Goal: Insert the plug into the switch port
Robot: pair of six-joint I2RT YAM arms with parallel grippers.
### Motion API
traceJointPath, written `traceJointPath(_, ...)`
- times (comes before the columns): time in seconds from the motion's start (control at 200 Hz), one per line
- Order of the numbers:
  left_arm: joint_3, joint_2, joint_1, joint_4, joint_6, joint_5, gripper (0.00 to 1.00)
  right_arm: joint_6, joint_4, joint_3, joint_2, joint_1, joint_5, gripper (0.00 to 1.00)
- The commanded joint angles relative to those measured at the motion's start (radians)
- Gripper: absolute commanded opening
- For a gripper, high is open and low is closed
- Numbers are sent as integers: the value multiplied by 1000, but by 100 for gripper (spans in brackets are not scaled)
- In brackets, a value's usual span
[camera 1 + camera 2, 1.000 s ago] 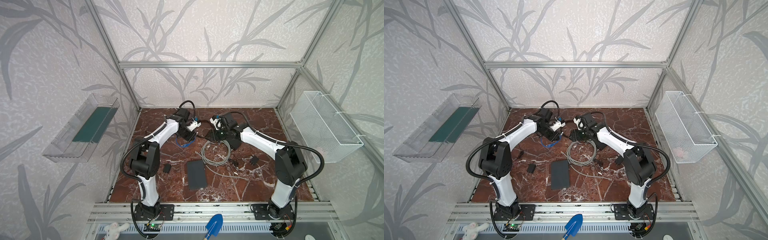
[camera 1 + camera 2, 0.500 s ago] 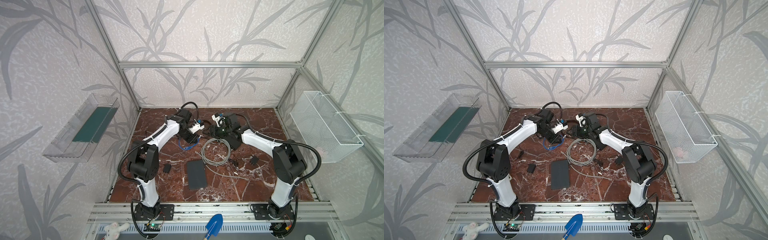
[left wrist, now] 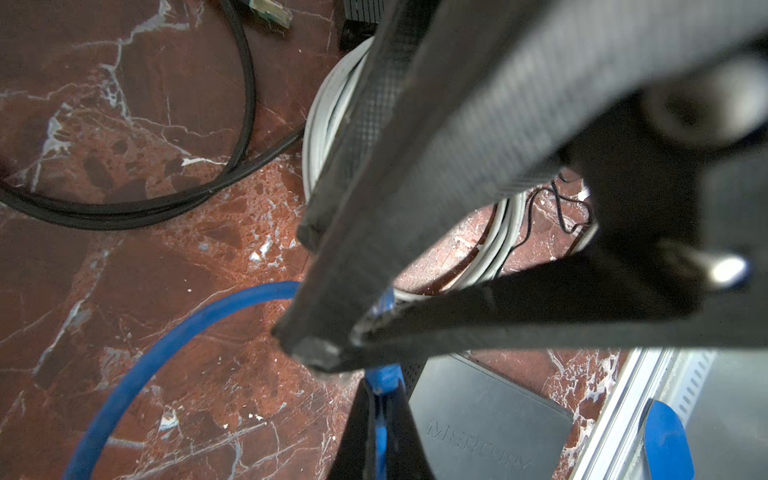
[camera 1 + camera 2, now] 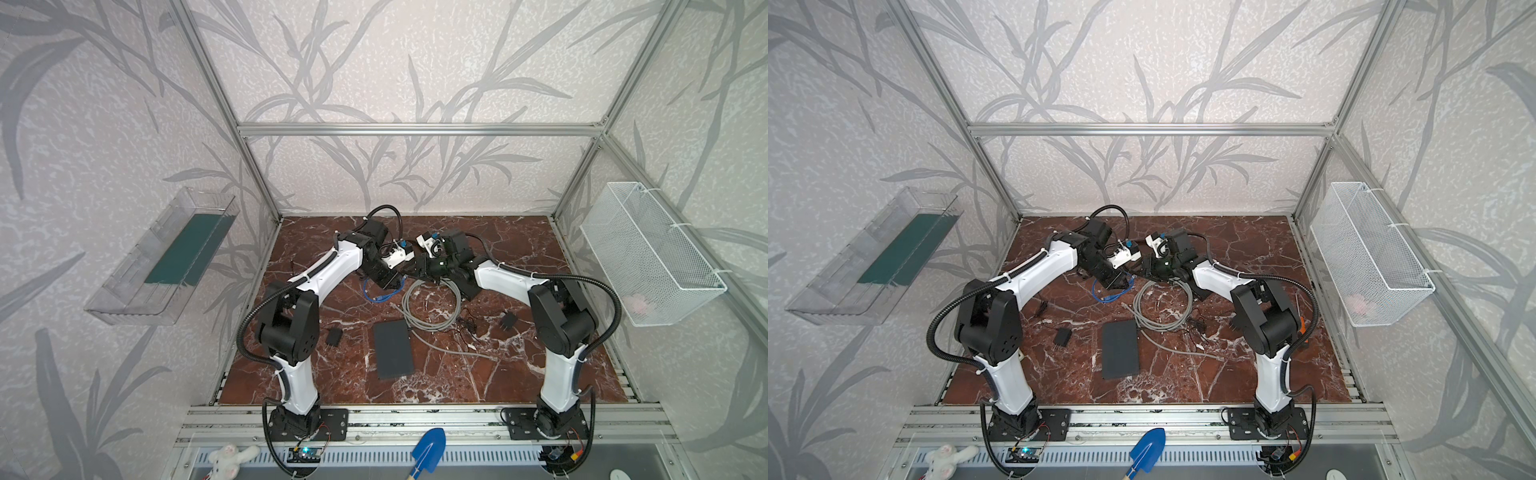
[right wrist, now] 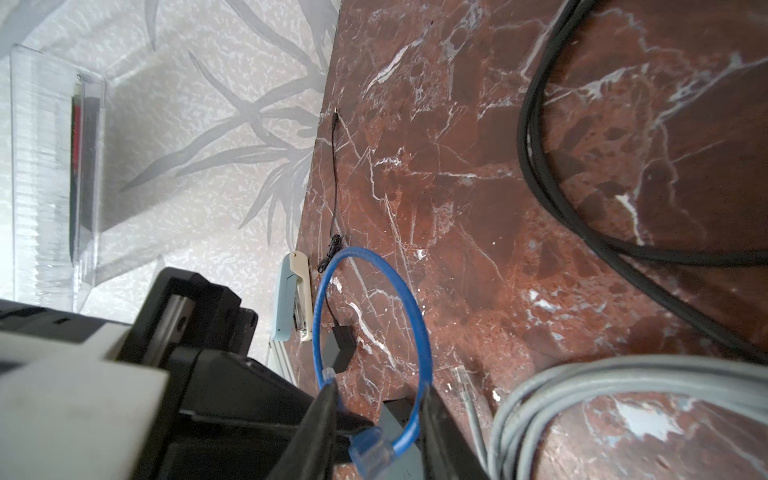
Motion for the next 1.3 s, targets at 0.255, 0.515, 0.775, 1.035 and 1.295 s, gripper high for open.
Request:
traceJointPath(0.255, -3, -11, -1, 12, -12, 38, 5, 10, 36, -53, -14, 2, -54, 19)
traceJointPath(0.515, -17, -22, 0, 36, -51, -11, 12, 42, -36, -39, -24, -2, -35, 8)
traceJointPath(0.775, -126, -126, -50, 209, -165, -116, 45, 197, -206, 29, -23, -35, 55, 6)
traceJointPath(1.035, -283, -161, -103, 422, -255, -166, 51, 243, -260, 40, -50, -36, 86, 5)
traceJointPath(1.295, -293, -117, -109, 494, -273, -194, 51, 281, -231, 22, -67, -37, 68, 5)
